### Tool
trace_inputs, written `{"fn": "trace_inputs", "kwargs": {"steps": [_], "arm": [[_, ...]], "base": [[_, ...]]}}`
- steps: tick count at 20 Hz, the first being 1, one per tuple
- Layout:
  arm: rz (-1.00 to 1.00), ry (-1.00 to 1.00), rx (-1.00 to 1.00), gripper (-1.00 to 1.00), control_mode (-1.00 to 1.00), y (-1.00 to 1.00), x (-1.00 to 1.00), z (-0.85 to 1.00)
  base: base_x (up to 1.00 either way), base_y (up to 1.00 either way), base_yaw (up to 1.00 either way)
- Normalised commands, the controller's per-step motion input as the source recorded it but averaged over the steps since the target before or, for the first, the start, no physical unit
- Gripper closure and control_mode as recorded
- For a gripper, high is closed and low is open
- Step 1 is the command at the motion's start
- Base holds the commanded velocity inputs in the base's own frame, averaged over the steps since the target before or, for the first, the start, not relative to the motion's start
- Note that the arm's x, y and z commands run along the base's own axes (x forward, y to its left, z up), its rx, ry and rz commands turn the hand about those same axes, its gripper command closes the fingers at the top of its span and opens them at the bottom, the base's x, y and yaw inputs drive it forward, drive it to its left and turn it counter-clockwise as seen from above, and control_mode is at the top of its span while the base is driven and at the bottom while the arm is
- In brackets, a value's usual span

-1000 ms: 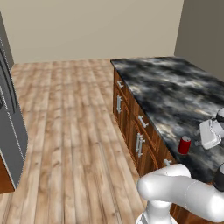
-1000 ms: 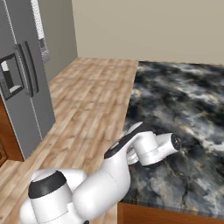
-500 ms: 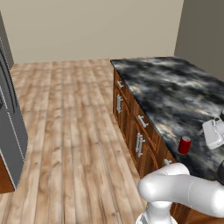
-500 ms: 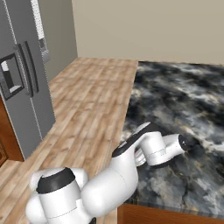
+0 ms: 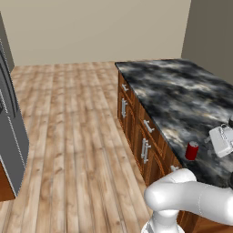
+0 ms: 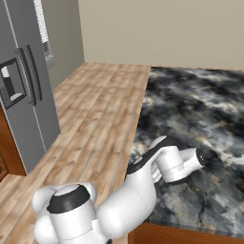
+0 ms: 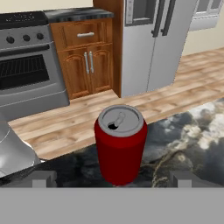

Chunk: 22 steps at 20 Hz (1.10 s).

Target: Pick the juice, can, bottled drink from the counter and place them in the open cabinet.

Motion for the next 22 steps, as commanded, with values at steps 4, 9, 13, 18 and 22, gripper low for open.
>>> {"fn": "trace_inputs", "kwargs": {"steps": [4,9,13,18,22], "arm": [[0.00,0.00,0.03,-1.00,-1.00,0.02,0.01,-0.08],[0.00,0.00,0.03,-1.00,-1.00,0.05,0.02,0.00],[0.00,0.00,0.00,-1.00,-1.00,0.08,0.08,-0.02],[0.00,0.00,0.00,-1.00,-1.00,0.30,0.06,-0.13],[0.00,0.00,0.00,-1.00,-1.00,0.31,0.00,-0.16]], "base": [[0.00,0.00,0.00],[0.00,0.00,0.00],[0.00,0.00,0.00],[0.00,0.00,0.00],[0.00,0.00,0.00]]}}
